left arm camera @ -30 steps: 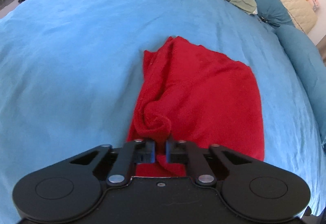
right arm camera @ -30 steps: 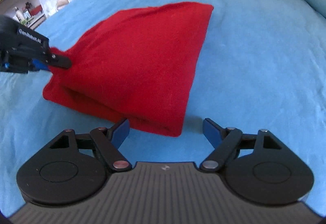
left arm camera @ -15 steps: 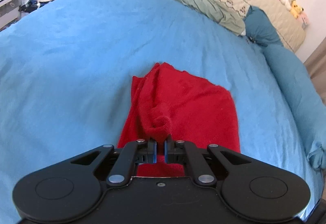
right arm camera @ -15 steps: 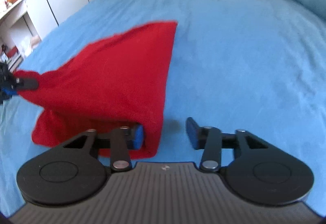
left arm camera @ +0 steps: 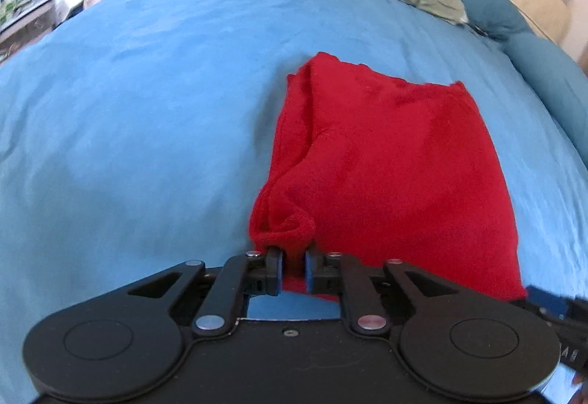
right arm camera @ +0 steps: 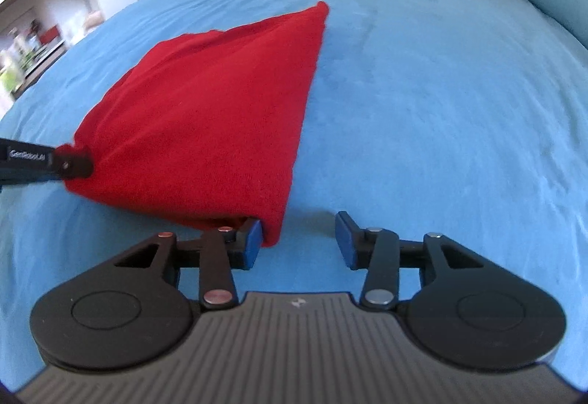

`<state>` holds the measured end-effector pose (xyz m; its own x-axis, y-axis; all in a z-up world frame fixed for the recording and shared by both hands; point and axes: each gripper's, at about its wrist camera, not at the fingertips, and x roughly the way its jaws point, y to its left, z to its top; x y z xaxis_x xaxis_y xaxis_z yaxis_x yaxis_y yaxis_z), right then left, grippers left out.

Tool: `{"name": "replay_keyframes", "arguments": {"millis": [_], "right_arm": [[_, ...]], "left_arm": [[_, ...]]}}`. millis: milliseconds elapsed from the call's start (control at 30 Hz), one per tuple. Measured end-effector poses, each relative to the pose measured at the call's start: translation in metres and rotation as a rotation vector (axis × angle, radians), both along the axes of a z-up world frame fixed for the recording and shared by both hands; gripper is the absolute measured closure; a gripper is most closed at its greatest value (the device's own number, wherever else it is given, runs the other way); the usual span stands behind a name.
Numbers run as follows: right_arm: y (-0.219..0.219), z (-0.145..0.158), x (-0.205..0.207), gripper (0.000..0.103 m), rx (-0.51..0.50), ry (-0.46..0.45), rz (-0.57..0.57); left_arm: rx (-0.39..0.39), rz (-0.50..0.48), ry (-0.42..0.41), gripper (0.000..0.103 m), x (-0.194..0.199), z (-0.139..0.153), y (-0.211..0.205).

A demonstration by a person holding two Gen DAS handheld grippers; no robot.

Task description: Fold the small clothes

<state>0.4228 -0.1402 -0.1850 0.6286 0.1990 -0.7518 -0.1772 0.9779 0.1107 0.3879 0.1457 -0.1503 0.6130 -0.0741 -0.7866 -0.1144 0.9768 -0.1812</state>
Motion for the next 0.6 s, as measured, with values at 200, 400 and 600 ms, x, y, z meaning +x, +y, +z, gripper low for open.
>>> {"name": "replay_keyframes", "arguments": {"millis": [200,400,600], "right_arm": [[-0.018,0.021,-0.004,0.011,0.015,0.021,0.062],[-0.036,0.055,0.024,0.000,0.183,0.048,0.121],[-0.021,0.050,0.093,0.000,0.205,0.118,0.076]], "left_arm": [[0.175,0.057,0.014,0.027,-0.031,0.023,0.026],[-0.020,-0.113,-0.035,0.012,0.002,0.055,0.045],[-0.116,-0.274,0.063,0.009,0.095,0.039,0.035]]}}
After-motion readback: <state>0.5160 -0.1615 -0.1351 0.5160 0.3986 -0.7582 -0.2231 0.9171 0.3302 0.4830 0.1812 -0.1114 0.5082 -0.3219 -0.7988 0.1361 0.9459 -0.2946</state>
